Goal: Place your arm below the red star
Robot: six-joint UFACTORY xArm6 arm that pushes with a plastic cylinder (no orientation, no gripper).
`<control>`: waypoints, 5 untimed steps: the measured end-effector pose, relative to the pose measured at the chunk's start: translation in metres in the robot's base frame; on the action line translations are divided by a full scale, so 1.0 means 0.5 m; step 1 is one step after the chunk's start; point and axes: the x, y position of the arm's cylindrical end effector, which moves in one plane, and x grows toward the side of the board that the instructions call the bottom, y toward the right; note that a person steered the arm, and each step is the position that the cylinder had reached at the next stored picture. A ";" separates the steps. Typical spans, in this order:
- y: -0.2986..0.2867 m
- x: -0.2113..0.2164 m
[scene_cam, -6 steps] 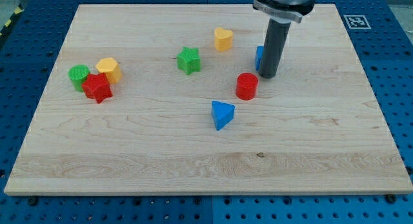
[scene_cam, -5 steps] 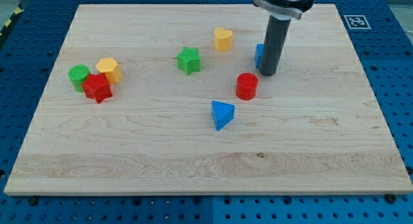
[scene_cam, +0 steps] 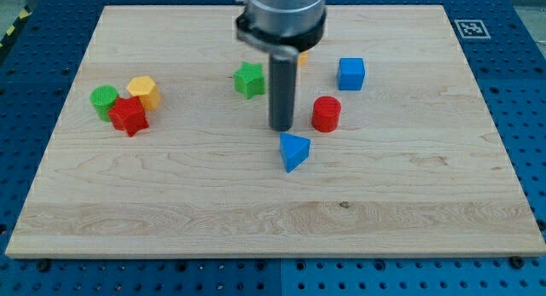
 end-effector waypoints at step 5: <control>-0.480 0.026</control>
